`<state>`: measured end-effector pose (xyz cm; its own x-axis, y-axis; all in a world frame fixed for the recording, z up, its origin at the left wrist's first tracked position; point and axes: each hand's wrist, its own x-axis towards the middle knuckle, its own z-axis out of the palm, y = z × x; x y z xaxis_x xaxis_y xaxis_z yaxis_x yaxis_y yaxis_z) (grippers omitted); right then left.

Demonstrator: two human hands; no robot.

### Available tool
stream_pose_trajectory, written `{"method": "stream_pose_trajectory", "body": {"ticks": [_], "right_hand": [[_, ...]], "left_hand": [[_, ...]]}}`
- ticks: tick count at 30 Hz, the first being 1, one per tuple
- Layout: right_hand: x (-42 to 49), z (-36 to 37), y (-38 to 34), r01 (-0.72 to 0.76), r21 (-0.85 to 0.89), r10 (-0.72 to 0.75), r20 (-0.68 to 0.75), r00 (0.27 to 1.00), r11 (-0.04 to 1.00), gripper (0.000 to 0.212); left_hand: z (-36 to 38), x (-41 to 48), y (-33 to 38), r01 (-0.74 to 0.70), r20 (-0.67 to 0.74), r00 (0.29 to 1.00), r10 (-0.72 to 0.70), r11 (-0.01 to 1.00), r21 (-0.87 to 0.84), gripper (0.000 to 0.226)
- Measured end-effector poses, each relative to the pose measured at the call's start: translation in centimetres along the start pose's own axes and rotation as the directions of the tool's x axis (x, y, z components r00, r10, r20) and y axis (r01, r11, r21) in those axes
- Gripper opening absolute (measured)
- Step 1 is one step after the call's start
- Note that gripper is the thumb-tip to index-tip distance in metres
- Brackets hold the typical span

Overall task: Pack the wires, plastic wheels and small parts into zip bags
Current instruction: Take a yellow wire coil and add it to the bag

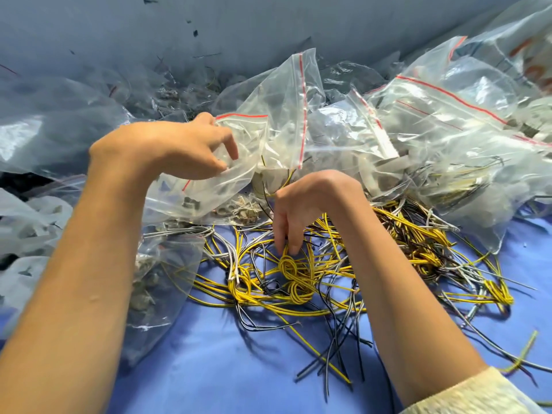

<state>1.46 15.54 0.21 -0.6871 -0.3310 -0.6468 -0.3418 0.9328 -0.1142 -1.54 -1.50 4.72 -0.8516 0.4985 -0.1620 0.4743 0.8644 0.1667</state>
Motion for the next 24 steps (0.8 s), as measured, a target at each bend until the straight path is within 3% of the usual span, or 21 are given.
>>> {"method": "stream_pose_trajectory", "body": {"ticks": [2, 5, 8, 11, 16, 20, 24], "right_hand": [[-0.2, 0.0, 0.1, -0.003, 0.018, 0.004, -0.059, 0.998, 1.000, 0.018], [-1.5, -0.7, 0.7, 0.055, 0.061, -0.034, -0.305, 0.952, 0.997, 0.018], [-3.3, -1.6, 1.4, 0.190, 0.209, -0.041, -0.562, 0.826, 0.959, 0.017], [-4.5, -2.0, 1.8, 0.345, 0.275, -0.025, -0.749, 0.662, 0.897, 0.014], [-4.2, -2.2, 1.5, 0.350, 0.232, -0.013, -0.817, 0.577, 0.908, 0.007], [-4.2, -2.5, 0.6, 0.471, 0.304, 0.008, -0.846, 0.532, 0.828, 0.004], [-4.2, -2.5, -0.2, 0.539, 0.395, 0.040, -0.831, 0.555, 0.744, 0.013]], "left_hand": [[-0.1, 0.0, -0.1, 0.000, -0.005, 1.000, 0.000, 1.000, -0.011, 0.026], [-0.5, -0.1, 0.0, -0.040, -0.057, 0.998, 0.038, 0.999, -0.026, 0.023], [-0.9, -0.4, 0.4, -0.079, -0.101, 0.993, 0.067, 0.989, -0.123, 0.028], [-1.4, -1.2, 1.6, -0.100, -0.088, 0.993, 0.080, 0.962, -0.254, 0.056], [-1.7, -1.8, 2.4, -0.101, -0.105, 0.991, 0.083, 0.978, -0.180, 0.078], [-1.5, -1.4, 2.1, -0.166, -0.139, 0.979, 0.148, 0.978, -0.128, 0.038], [-1.4, -1.4, 1.8, -0.189, -0.128, 0.978, 0.162, 0.953, -0.235, 0.039]]}}
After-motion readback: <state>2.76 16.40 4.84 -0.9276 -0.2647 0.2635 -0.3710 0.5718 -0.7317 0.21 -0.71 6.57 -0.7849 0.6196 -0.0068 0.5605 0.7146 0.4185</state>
